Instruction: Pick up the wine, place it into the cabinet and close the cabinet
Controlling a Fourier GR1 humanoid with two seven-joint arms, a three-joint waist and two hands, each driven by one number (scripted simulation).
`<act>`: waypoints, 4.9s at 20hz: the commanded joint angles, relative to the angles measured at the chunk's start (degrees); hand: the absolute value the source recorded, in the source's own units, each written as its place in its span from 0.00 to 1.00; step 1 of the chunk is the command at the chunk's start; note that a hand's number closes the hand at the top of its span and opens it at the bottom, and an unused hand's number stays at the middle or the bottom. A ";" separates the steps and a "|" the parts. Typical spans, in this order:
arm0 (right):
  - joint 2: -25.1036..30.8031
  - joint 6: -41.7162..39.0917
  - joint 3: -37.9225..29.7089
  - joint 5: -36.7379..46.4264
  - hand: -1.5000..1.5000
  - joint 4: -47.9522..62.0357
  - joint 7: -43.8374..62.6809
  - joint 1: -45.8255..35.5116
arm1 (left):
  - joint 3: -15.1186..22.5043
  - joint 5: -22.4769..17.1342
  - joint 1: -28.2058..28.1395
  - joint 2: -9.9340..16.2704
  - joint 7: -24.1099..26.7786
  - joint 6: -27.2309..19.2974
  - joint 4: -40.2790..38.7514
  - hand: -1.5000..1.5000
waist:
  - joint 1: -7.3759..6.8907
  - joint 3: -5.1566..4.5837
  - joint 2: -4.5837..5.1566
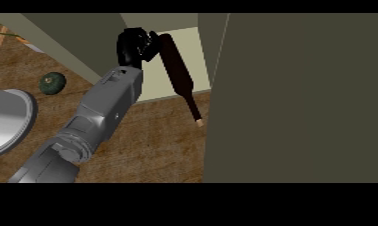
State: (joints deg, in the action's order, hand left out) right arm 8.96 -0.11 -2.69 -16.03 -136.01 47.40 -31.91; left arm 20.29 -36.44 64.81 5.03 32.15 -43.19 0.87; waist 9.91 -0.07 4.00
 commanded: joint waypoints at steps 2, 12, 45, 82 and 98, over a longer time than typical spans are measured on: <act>0.11 -0.07 0.43 -1.01 0.00 -1.15 0.78 -0.68 | 1.69 1.86 -1.67 2.28 -2.20 2.56 -0.82 0.00 | 0.09 -0.19 0.29; -0.37 0.33 0.79 -0.33 0.00 -1.10 1.05 0.05 | 0.58 0.89 -2.16 3.95 -3.22 5.91 -0.81 0.00 | -0.71 -0.23 0.01; 3.34 4.70 -0.68 3.38 0.00 -5.42 6.69 2.21 | -2.01 -0.03 -5.10 -1.45 4.45 38.21 20.04 0.00 | -10.83 0.09 -4.85; 4.73 7.19 2.68 5.19 0.00 -2.59 7.17 -1.86 | 31.98 8.44 -57.38 6.11 -13.99 5.69 107.14 1.00 | -10.18 0.07 -4.12; -4.99 7.25 21.44 -1.05 1.00 -3.45 12.61 -7.22 | 14.06 -6.15 -76.46 33.24 -6.60 26.69 125.85 1.00 | -11.56 -0.16 -4.32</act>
State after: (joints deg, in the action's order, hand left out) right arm 7.15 5.86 14.69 -12.45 -137.38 56.86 -37.28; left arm 41.29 -37.15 -7.78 32.49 24.11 -21.86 123.40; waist -1.24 0.09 -0.04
